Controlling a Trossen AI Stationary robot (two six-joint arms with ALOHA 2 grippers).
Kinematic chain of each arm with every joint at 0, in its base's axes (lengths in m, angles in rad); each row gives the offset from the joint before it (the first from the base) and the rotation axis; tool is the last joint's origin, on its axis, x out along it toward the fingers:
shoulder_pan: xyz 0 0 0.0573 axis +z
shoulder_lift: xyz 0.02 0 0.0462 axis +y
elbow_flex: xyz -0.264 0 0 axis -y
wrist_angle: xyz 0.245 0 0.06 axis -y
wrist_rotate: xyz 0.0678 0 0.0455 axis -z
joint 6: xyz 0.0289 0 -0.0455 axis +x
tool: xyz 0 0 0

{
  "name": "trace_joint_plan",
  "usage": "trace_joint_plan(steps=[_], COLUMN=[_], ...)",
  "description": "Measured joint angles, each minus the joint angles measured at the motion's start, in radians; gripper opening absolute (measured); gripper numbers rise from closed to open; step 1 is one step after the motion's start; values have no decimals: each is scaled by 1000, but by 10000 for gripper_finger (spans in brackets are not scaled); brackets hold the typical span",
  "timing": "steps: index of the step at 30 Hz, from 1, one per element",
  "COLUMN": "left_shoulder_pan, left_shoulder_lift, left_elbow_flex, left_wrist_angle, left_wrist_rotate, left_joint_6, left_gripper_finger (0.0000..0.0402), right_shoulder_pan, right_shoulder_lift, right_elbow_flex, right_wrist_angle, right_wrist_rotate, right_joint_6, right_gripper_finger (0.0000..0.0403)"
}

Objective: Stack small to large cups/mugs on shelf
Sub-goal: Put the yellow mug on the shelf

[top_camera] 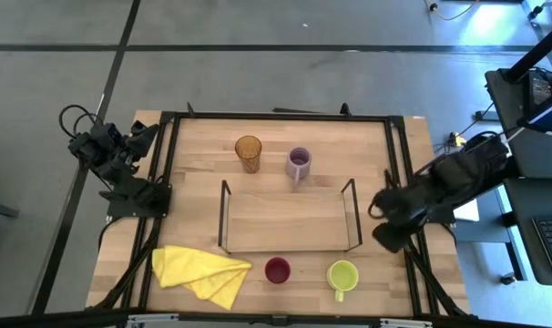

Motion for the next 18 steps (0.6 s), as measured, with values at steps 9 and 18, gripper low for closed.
trace_joint_plan(steps=[9,18], left_shoulder_pan=[0,0], left_shoulder_lift=[0,0], left_elbow_flex=[0,0], left_wrist_angle=[3,3], left_wrist_rotate=[0,-3], left_joint_6=[0,0], left_gripper_finger=[31,31], right_shoulder_pan=[99,270], right_shoulder_lift=[64,80], right_elbow_flex=[-280,-310], right_wrist_angle=[318,559], right_wrist_rotate=[0,525], right_joint_6=[229,429], right_gripper_finger=[131,131])
